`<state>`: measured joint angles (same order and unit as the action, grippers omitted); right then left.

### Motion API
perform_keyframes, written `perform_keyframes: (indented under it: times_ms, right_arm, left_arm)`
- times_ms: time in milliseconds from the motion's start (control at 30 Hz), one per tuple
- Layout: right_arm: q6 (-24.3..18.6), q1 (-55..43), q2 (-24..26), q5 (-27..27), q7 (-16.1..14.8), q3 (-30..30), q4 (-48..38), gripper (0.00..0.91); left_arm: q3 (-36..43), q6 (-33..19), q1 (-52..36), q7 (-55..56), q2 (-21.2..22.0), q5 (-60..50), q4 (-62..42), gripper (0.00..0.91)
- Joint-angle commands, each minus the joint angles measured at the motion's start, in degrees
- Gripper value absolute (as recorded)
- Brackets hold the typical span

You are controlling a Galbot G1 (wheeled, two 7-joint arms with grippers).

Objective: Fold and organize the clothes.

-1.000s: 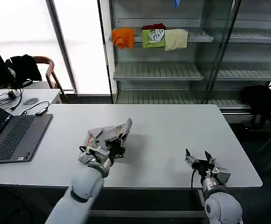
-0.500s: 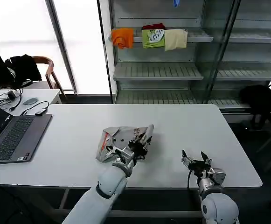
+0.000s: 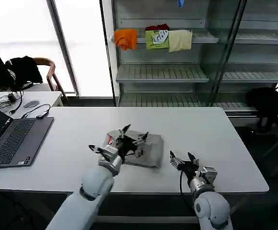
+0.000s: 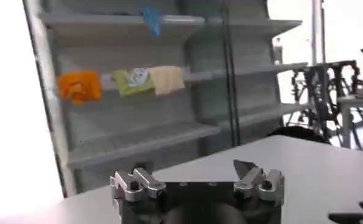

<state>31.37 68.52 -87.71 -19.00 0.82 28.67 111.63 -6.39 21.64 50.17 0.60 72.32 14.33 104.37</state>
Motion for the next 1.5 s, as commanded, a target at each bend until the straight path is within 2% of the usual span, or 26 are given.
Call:
perform_keyframes:
  times_ms: [33, 233, 300, 333, 367, 400, 433, 467, 500, 733, 1033, 1367, 1500]
  right_arm:
    - [1.9, -8.0, -4.9, -9.5, 4.6, -4.6, -9.6, 0.907]
    - [1.9, -11.7, -5.9, -15.9, 4.9, -5.4, -14.6, 0.907]
    - [1.9, -12.7, -6.3, -16.5, 5.0, -5.4, -15.8, 0.907]
    - [1.9, -13.2, -6.7, -16.5, 4.8, -5.4, -16.6, 0.725]
    - [1.9, -13.5, -6.9, -16.5, 4.8, -5.5, -17.1, 0.625]
    - [1.9, -13.6, -6.9, -16.5, 4.9, -5.6, -17.3, 0.393]
    - [1.9, -14.0, -7.0, -16.5, 5.2, -6.1, -17.9, 0.272]
    - [1.9, -14.1, -6.9, -16.4, 5.5, -6.5, -18.1, 0.050]
    - [1.9, -14.1, -6.9, -16.4, 5.7, -6.6, -18.2, 0.000]
    - [1.8, -13.1, -7.3, -15.5, 6.6, -5.1, -16.6, 0.000]
    - [1.8, -12.8, -5.3, -15.7, 7.1, -3.7, -14.0, 0.000]
    - [1.9, -20.0, -2.2, -15.6, 9.0, -3.7, -16.1, 0.000]
    - [2.0, -20.0, -0.6, -15.5, 9.2, -3.8, -15.7, 0.000]
  left_arm:
    - [-22.0, 0.0, 6.3, -0.1, -5.3, 8.2, 2.6, 0.907]
    - [-28.4, 0.0, 11.5, -0.2, -6.1, 10.4, 3.0, 0.907]
    - [-29.5, -0.3, 12.8, -0.2, -5.8, 10.5, 3.2, 0.907]
    - [-30.0, -0.4, 13.6, -0.3, -5.4, 10.6, 3.1, 0.907]
    - [-30.5, -0.4, 14.2, -0.3, -5.1, 10.6, 3.1, 0.907]
    - [-30.7, -0.4, 14.4, -0.3, -4.9, 10.6, 3.0, 0.907]
    - [-31.0, -0.4, 14.9, -0.4, -4.8, 10.8, 2.9, 0.907]
    - [-31.3, -0.4, 15.1, -0.4, -4.6, 10.8, 2.9, 0.907]
    - [-31.5, -0.3, 15.3, -0.3, -4.6, 10.9, 2.8, 0.907]
    - [-32.1, 0.0, 15.2, -0.4, -4.4, 11.2, 2.5, 0.907]
    - [-31.7, 0.3, 16.0, -0.8, -3.4, 11.1, 2.2, 0.907]
    - [-31.7, 0.6, 17.2, -0.8, -2.5, 11.2, 2.8, 0.907]
    - [-32.0, 1.0, 17.9, -0.8, -2.5, 11.3, 3.3, 0.907]
